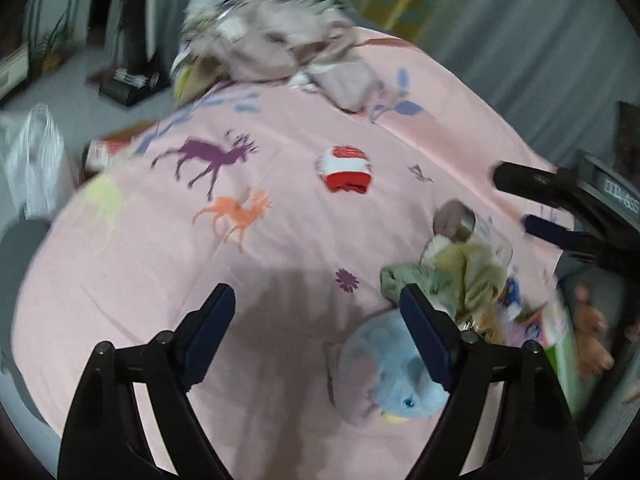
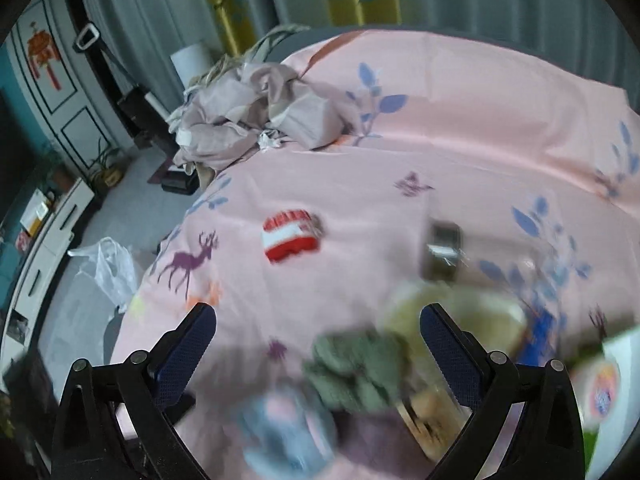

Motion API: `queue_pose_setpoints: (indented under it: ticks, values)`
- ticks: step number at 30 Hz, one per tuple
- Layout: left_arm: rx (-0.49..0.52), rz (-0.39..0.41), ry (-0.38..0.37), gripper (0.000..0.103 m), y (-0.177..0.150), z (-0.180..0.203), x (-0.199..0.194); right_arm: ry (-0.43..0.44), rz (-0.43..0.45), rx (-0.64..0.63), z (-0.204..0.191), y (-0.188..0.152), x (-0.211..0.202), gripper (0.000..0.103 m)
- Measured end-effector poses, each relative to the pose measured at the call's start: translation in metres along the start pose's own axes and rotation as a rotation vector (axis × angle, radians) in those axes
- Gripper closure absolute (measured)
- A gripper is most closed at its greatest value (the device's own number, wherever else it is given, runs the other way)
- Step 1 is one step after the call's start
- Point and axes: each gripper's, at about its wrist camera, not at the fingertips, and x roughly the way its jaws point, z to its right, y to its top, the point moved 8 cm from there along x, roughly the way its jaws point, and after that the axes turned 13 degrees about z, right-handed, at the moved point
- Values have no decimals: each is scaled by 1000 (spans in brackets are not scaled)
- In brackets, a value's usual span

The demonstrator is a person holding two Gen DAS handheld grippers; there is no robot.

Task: Organize soft objects
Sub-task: 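Grasp the red-and-white knit sock with the right gripper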

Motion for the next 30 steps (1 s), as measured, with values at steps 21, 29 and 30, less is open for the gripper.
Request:
queue_pose_setpoints:
  ticks: [21,29,30]
  values:
    - [-60,-61,102,40,-1,-25,19,-19,-186,145,-11,-3,170,63]
    - [-15,-37,113,40,-2,-16,15,62,-69,166,-17,8,87,69]
    - [-2,-33,114,40,-3,-13,15,77,-53,163,-16,8,71,69]
